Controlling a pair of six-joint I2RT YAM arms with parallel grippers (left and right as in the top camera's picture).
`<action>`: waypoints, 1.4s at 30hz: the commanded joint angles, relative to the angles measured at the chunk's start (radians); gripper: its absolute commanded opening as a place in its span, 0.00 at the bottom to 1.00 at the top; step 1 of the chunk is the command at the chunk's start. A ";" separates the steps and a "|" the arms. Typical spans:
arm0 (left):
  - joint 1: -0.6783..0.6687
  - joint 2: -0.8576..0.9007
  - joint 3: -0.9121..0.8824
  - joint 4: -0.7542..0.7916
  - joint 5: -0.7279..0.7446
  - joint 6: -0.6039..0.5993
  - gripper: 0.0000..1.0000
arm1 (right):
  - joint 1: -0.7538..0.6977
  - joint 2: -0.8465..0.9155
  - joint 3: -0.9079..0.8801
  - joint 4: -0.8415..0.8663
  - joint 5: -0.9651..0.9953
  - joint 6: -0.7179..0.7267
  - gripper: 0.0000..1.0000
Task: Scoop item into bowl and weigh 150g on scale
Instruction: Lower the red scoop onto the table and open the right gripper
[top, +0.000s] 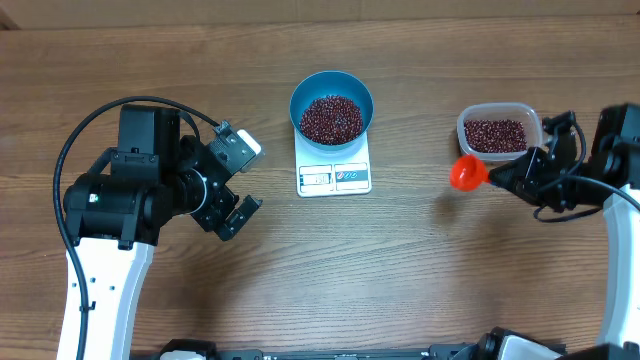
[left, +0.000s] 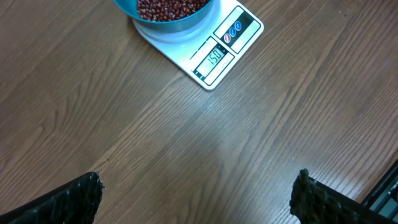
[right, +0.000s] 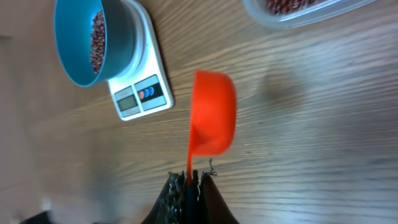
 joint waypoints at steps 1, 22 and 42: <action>-0.002 0.002 -0.005 0.000 0.000 -0.010 1.00 | -0.031 -0.003 -0.121 0.091 -0.152 -0.002 0.04; -0.002 0.002 -0.005 0.000 0.000 -0.010 1.00 | -0.066 0.002 -0.564 0.475 -0.298 0.048 0.09; -0.002 0.002 -0.005 0.000 0.000 -0.010 1.00 | -0.065 0.002 -0.552 0.523 0.168 0.087 1.00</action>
